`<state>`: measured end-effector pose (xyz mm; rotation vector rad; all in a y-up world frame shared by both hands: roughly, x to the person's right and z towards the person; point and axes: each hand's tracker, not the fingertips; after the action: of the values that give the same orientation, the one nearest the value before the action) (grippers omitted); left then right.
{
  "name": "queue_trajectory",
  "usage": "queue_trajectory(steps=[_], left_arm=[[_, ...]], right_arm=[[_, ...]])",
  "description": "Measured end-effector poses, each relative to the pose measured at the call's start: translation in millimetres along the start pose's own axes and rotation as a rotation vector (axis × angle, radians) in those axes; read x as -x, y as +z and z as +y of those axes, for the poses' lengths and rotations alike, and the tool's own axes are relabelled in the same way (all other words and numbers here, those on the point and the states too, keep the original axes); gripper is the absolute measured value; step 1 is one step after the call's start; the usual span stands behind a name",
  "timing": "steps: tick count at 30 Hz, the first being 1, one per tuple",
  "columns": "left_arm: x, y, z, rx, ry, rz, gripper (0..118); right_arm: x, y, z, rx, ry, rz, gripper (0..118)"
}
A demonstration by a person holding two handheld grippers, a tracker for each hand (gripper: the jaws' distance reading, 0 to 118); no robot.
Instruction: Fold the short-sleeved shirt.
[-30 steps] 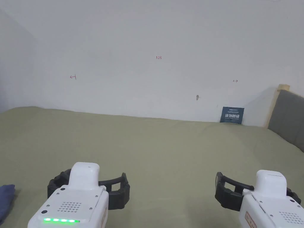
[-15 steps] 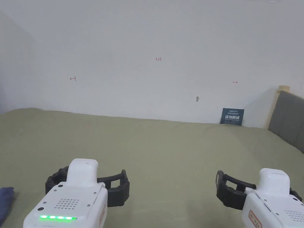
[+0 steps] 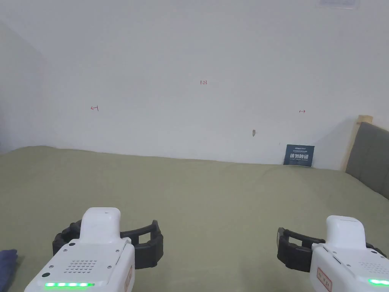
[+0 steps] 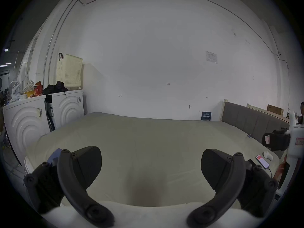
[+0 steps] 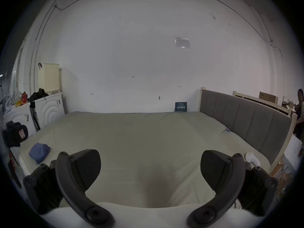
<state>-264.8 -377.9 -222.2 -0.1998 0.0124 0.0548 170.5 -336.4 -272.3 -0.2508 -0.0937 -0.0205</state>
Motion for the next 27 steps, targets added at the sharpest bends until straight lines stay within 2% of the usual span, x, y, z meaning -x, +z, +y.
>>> queue_trajectory(steps=[3, 17, 21, 27], left_arm=[[-3.2, -1.5, -0.3, 0.01, -0.009, 0.003, 118], [-5.1, -3.5, -3.4, 0.027, 0.019, -0.014, 118], [-5.5, -1.0, -2.8, 0.025, 0.003, -0.009, 118], [-4.4, -0.7, -0.6, 0.02, -0.001, -0.009, 118]], right_arm=[[-5.5, -0.5, 4.4, 0.004, -0.067, 0.057, 118], [-4.6, -3.2, 1.0, 0.058, -0.067, 0.067, 118], [-7.3, -5.8, 4.3, 0.095, -0.134, 0.078, 118], [-13.5, -4.4, 12.1, 0.07, -0.162, 0.069, 118]])
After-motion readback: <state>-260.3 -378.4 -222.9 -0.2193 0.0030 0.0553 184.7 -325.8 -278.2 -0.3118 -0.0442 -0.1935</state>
